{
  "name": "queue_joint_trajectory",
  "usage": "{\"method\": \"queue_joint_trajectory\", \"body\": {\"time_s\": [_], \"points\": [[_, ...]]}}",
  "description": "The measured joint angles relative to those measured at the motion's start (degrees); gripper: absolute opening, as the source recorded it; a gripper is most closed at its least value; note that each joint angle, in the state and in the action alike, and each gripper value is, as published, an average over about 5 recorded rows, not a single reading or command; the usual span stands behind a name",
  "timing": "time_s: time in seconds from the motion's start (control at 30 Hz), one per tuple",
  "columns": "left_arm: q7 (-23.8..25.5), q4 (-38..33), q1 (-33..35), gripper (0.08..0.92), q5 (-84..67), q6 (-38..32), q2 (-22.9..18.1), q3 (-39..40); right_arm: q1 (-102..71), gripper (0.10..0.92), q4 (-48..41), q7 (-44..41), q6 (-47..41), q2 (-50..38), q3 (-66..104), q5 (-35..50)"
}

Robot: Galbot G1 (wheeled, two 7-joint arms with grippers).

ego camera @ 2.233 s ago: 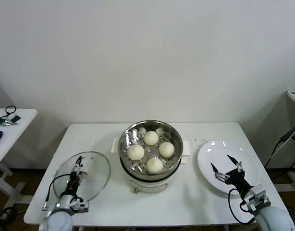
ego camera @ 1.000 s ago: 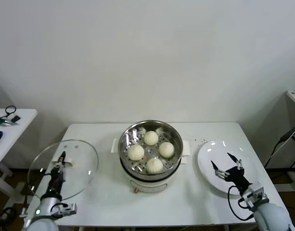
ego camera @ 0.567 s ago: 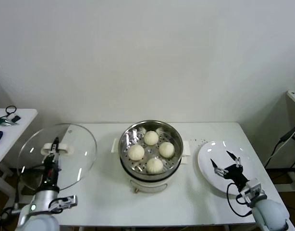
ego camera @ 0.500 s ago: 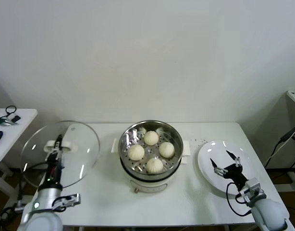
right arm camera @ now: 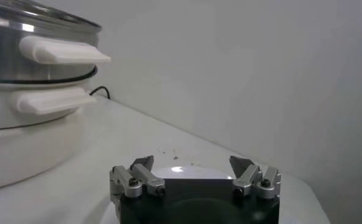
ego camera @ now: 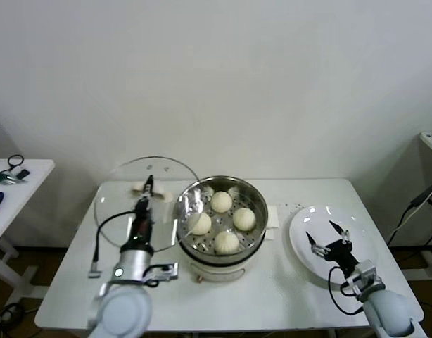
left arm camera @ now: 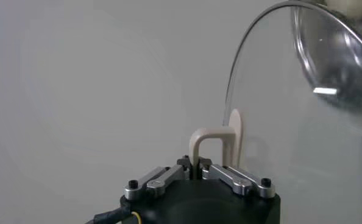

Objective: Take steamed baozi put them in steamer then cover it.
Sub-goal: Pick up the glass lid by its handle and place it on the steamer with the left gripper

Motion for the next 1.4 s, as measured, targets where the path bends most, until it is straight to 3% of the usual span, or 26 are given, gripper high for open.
{"method": "queue_joint_trajectory", "body": {"time_s": [0.2,0.4,0.87,1.4], "points": [[6.4,2.4,-5.9,0.147,3.9,3.3,-4.7,7.0,-0.4,0.823,-0.3,0.1,0.2,0.7,0.4,-0.6],[9.3,5.9,-8.6,0.147,6.8,5.7,-10.5,11.1,-0.8,0.823,-0.6,0.1,0.4,1.1,1.0,-0.9],[11.4,14.2,-10.5,0.147,11.1,6.2,-22.3,14.4,-1.5,0.823,-1.5,-0.2,1.4,2.0,2.2,-1.5],[11.0,18.3,-10.4,0.147,12.9,6.1,-27.9,15.6,-2.2,0.823,-2.2,-0.8,2.4,2.5,3.3,-1.6]]}}
